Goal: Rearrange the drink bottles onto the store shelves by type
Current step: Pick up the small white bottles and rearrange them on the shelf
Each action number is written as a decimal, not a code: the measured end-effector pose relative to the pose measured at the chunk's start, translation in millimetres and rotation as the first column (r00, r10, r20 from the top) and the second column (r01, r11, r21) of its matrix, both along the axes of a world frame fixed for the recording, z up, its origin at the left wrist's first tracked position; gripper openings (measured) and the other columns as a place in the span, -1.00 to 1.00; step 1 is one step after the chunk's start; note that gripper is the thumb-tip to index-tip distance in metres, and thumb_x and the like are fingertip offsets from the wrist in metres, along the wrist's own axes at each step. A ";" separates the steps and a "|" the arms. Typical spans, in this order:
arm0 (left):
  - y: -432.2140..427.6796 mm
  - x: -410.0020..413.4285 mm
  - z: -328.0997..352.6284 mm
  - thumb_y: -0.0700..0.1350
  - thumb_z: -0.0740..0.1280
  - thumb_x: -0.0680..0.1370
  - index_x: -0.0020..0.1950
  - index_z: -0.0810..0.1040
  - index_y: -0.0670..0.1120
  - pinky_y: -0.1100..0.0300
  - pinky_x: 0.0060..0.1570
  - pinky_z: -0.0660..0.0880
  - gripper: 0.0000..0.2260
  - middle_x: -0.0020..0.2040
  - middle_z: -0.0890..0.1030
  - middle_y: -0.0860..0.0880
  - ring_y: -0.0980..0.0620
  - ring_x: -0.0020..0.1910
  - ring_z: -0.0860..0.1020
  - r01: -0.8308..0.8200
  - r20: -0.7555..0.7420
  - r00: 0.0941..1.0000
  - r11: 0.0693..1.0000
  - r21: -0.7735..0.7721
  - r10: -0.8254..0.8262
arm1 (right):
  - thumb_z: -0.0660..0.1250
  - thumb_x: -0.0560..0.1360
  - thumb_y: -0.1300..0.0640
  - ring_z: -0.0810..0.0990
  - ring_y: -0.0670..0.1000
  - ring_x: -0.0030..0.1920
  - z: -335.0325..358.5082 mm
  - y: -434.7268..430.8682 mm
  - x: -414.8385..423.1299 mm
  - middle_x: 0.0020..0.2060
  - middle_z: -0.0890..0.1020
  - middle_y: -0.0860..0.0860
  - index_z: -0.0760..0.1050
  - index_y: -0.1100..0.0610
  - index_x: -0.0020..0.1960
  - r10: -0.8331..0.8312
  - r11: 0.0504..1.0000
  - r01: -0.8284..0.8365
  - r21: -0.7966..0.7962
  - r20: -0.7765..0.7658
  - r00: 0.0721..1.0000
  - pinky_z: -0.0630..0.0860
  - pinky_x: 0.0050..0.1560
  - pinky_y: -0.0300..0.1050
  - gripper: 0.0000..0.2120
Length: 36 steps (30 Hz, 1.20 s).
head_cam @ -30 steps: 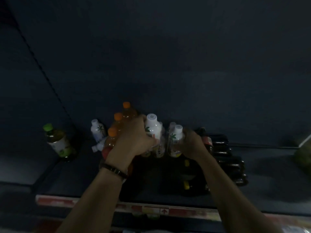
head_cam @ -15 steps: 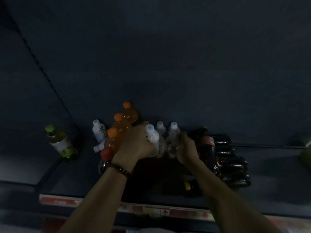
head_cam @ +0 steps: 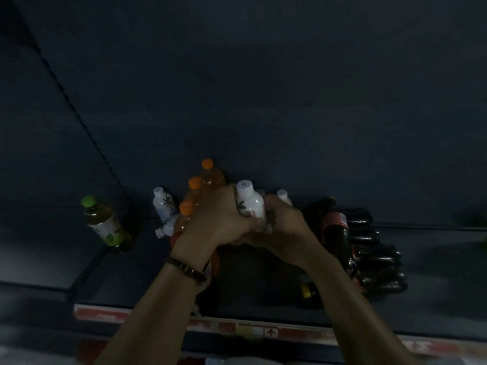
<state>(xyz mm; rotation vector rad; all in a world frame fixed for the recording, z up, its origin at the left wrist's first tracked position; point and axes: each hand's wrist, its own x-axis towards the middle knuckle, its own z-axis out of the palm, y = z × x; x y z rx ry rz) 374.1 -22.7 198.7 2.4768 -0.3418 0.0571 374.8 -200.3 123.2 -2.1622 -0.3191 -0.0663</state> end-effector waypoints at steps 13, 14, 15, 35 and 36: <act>55.8 -21.9 13.9 0.09 0.43 0.60 0.26 0.56 0.14 0.07 0.11 0.57 -0.75 0.08 0.65 0.15 0.14 0.07 0.61 -0.117 0.230 0.970 0.974 0.193 0.071 | 0.57 0.41 -0.20 0.66 -0.18 0.17 -58.8 39.0 -4.6 0.19 0.67 -0.16 0.47 -0.07 0.42 -0.234 0.972 0.230 0.052 0.072 0.970 0.68 0.11 -0.08 -0.35; 59.9 -23.1 10.7 0.09 0.41 0.61 0.24 0.56 0.14 0.04 0.13 0.58 -0.78 0.10 0.65 0.15 0.12 0.10 0.60 -0.116 0.205 0.976 0.971 0.210 0.072 | 0.58 0.40 -0.18 0.64 -0.17 0.22 -69.4 43.1 -5.0 0.24 0.65 -0.15 0.41 -0.08 0.46 -0.222 0.975 0.221 0.021 0.069 0.973 0.68 0.14 -0.07 -0.30; 63.5 -23.7 7.6 0.08 0.40 0.62 0.23 0.57 0.14 0.02 0.14 0.58 -0.80 0.11 0.64 0.14 0.11 0.12 0.60 -0.110 0.189 0.980 0.970 0.217 0.069 | 0.58 0.41 -0.15 0.63 -0.15 0.24 -77.2 48.2 -5.0 0.27 0.64 -0.14 0.38 -0.08 0.48 -0.213 0.977 0.214 -0.021 0.066 0.975 0.67 0.15 -0.06 -0.28; 110.7 -34.2 0.2 0.07 0.36 0.62 0.08 0.58 0.19 0.16 -0.05 0.61 -0.95 -0.03 0.62 0.19 0.24 -0.04 0.60 -0.164 0.271 0.951 0.986 0.019 0.152 | 0.42 0.62 -0.11 0.66 -0.19 0.04 -91.6 78.1 -12.6 0.13 0.64 -0.16 0.27 -0.15 0.46 -0.208 0.978 0.206 -0.038 -0.049 0.977 0.53 -0.12 -0.35 -0.50; 117.0 -34.4 -2.0 0.03 0.37 0.63 0.08 0.58 0.16 0.19 -0.06 0.60 -0.95 -0.03 0.63 0.18 0.24 -0.04 0.60 -0.190 0.276 0.943 0.982 -0.009 0.185 | 0.37 0.66 -0.04 0.69 -0.10 0.04 -80.8 75.3 -15.8 0.12 0.67 -0.07 0.30 -0.12 0.43 -0.214 0.975 0.213 -0.054 -0.017 0.977 0.52 -0.16 -0.37 -0.59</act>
